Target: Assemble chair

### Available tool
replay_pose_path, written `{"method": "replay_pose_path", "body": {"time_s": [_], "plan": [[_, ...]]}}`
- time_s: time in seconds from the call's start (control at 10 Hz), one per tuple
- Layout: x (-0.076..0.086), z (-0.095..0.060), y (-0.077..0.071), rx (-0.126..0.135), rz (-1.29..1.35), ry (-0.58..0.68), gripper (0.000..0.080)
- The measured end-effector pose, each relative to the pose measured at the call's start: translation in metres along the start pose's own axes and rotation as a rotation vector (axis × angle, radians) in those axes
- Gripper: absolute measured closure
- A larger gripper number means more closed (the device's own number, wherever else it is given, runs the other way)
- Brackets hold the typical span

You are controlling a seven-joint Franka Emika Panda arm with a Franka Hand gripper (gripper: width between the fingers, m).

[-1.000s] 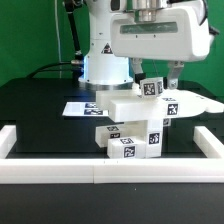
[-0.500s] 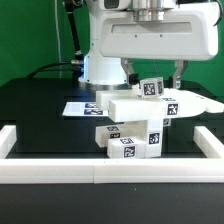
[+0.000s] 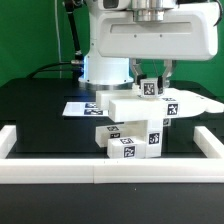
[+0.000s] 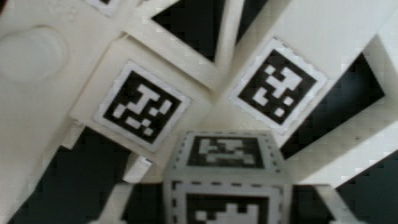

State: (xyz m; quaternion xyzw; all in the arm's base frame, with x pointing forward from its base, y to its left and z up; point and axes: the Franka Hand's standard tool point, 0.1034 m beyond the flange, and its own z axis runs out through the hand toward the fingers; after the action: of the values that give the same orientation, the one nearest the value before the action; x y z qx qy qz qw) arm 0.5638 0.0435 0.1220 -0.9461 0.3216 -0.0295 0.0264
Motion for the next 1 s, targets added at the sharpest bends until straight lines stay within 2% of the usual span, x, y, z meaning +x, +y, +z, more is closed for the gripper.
{"method": "replay_pose_path", "body": {"time_s": [0.2,1.0], "plan": [[0.0,0.0,0.0,0.0,0.033,0.0,0.0513],[-0.0009,0.0002,-0.001,0.004,0.561,-0.004,0.0512]]}}
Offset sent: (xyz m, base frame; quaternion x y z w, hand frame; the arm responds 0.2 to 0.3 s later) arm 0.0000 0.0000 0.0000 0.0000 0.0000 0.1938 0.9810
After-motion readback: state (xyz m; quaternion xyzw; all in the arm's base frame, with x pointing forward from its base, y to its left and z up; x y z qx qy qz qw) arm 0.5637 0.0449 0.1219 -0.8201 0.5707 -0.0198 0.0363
